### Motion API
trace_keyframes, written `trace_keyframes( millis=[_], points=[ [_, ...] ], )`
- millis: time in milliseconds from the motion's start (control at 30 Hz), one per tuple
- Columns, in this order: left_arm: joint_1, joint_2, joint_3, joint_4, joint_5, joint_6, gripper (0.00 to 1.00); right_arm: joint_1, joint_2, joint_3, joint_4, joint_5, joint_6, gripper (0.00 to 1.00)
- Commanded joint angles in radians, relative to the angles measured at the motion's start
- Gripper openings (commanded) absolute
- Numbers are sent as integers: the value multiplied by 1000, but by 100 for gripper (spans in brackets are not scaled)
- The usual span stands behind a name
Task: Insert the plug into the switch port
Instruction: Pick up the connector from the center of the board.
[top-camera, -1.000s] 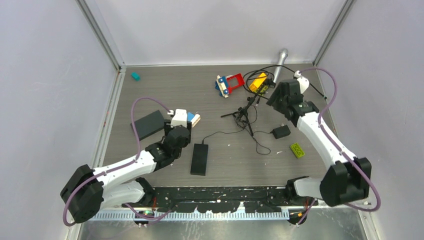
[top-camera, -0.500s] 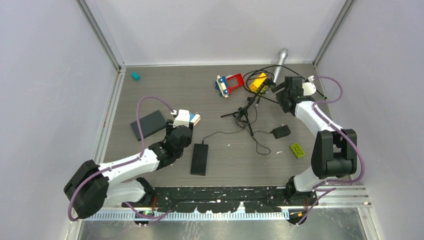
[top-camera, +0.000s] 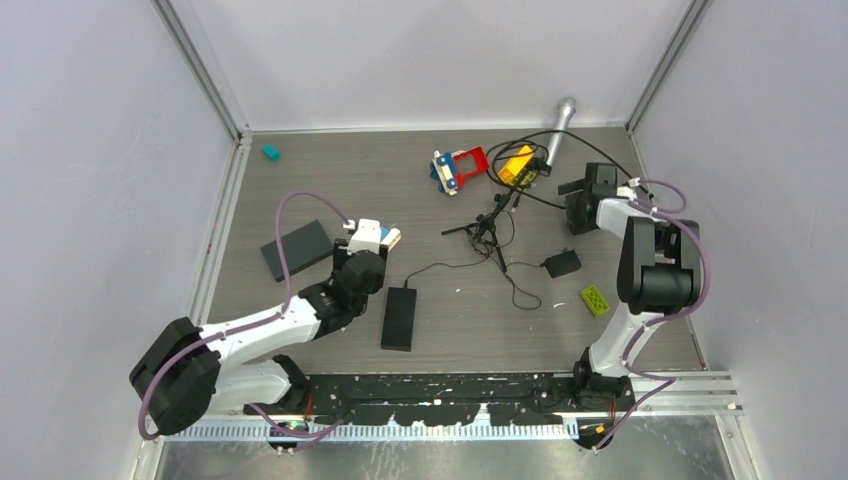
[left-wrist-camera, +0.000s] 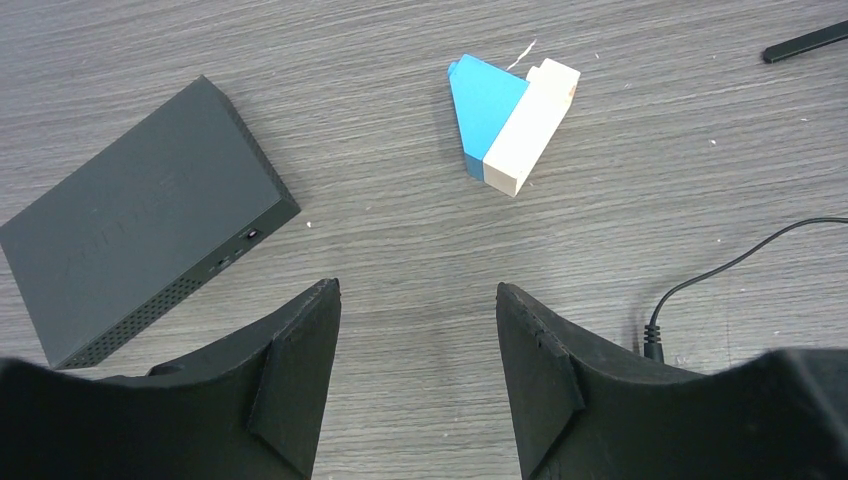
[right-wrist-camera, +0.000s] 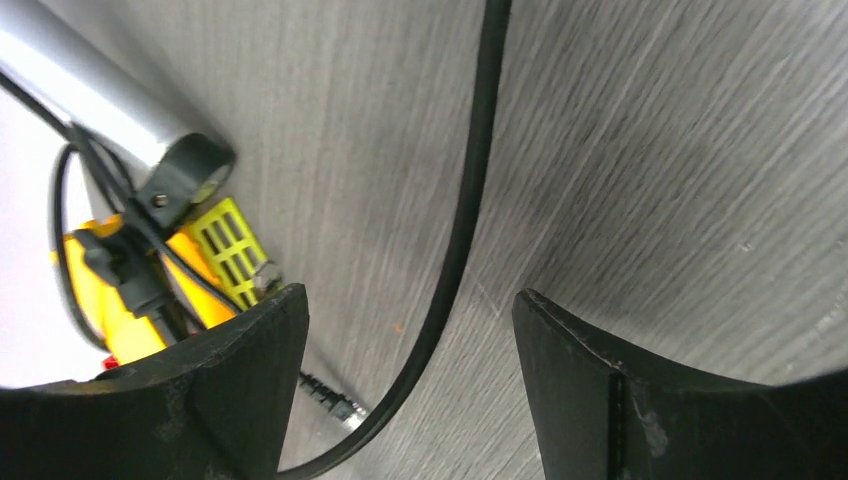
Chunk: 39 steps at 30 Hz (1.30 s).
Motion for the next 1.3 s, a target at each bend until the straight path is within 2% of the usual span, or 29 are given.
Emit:
trace_keyframes(
  millis=[0,67,167,433,600,867,1133,1267],
  points=[
    [1,-4,34,47,-32,7,60,-5,60,60,53,-25,16,77],
    [2,0,36,48,-30,8,61,-12,86,70,60,-29,13,74],
    [1,9,41,44,-30,10,61,-22,105,61,85,-24,11,64],
    [2,17,41,44,-34,13,60,-27,24,117,156,-43,-90,2],
    [2,23,45,43,-35,15,60,-28,-153,267,62,-65,-166,1],
    [2,27,46,43,-35,16,61,-25,-395,515,-15,-191,-332,1],
    [2,25,45,40,-35,14,61,-25,-643,648,-162,-75,-552,0],
    [2,21,43,35,-36,15,61,-24,-665,833,-407,-23,-685,1]
  ],
)
